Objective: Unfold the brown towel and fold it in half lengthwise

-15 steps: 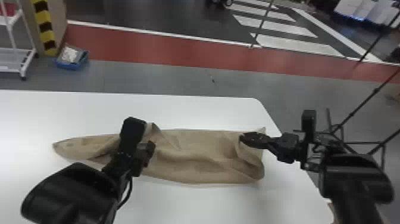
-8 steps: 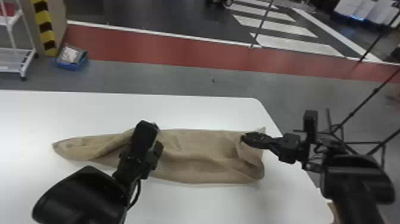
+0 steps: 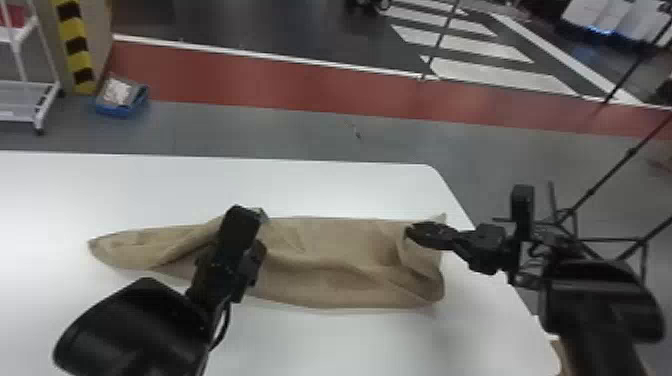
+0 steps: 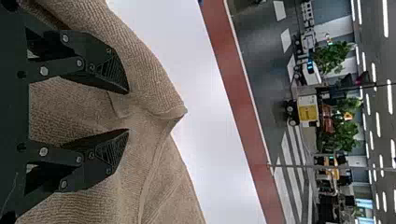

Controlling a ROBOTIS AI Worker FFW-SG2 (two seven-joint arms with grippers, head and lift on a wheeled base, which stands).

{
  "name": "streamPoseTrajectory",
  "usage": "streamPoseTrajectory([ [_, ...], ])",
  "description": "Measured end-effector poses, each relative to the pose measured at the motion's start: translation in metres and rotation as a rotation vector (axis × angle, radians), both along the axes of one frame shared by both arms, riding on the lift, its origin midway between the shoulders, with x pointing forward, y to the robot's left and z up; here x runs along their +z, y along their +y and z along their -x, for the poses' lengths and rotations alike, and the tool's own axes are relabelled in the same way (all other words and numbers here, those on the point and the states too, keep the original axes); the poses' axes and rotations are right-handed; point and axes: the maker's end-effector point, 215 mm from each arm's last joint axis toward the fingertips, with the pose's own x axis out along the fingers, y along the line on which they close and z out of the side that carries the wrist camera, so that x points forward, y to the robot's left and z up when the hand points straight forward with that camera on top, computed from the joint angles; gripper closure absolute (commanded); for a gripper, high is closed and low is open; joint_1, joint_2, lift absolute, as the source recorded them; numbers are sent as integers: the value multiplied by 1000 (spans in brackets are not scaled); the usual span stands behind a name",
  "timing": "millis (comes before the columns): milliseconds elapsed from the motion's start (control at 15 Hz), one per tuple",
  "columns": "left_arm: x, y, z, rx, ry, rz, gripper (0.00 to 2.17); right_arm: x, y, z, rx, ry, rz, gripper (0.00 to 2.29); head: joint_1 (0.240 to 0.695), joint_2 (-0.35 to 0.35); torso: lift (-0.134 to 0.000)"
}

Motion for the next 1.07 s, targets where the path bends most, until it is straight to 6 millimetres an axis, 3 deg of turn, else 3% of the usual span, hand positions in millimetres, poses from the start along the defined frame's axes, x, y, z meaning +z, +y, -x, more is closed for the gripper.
streamPoseTrajectory([
  [533,-7,7,2,16,20,-17,880,-1,-1,1,0,3,-1,1153,695,-350,-107],
  [733,-6,7,2,16,19,-16,836,0,-3,1,-1,3,2,1153,695,-350,-107],
  [800,-6,6,2,16,17,-15,674,0,-4,1,-2,4,2,1153,695,-350,-107],
  [1067,-2,4,2,15,13,-3,674,-2,-5,2,-3,7,2,1153,695,-350,-107],
])
